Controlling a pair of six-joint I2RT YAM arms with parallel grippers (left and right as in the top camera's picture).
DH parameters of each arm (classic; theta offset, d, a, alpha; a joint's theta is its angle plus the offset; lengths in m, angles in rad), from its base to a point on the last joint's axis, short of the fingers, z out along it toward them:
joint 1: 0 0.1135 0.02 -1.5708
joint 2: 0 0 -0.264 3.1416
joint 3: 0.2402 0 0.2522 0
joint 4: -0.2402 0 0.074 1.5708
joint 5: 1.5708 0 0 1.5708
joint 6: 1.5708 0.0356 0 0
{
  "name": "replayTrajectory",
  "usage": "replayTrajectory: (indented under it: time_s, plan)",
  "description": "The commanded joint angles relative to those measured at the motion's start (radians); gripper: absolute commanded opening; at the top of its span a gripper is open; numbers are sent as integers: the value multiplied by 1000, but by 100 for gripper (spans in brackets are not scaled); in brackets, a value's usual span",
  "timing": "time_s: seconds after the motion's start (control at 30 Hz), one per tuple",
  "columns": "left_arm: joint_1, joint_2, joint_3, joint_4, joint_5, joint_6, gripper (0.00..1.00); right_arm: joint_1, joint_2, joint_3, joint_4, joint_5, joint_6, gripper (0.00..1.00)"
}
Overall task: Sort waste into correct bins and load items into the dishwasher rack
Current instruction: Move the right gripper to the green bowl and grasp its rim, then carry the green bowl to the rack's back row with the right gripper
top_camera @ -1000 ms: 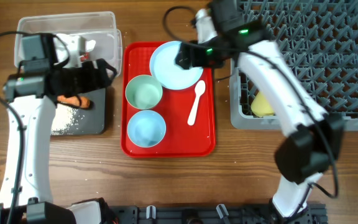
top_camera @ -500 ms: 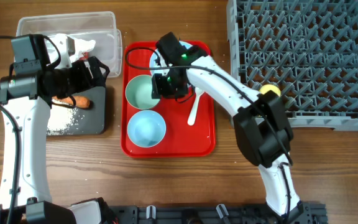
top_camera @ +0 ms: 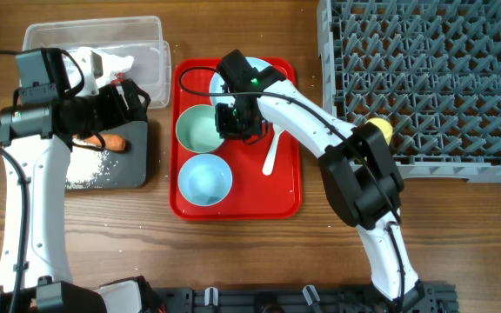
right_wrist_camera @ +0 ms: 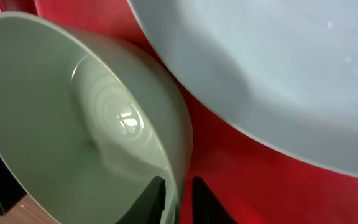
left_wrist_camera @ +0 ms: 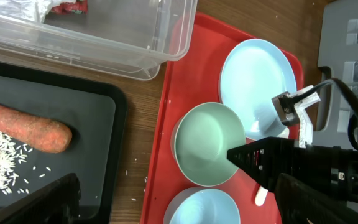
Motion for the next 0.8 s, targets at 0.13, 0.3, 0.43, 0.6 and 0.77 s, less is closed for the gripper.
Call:
replayTrajectory:
  time_s: [0.13, 0.3, 0.43, 0.6, 0.77]
  plan:
    - [4, -4, 17, 2, -10, -3, 100, -43, -35, 26, 28, -24, -26, 4]
    - [4, -4, 17, 2, -10, -3, 100, -122, -202, 26, 26, 15, -50, 4]
    - [4, -4, 17, 2, -10, -3, 100, -213, -368, 26, 23, 205, -53, 4]
    - [4, -4, 17, 2, -10, -3, 100, -327, -502, 26, 3, 675, -54, 4]
    - [4, -4, 17, 2, -10, -3, 100, -375, -476, 14, -16, 1147, -125, 4]
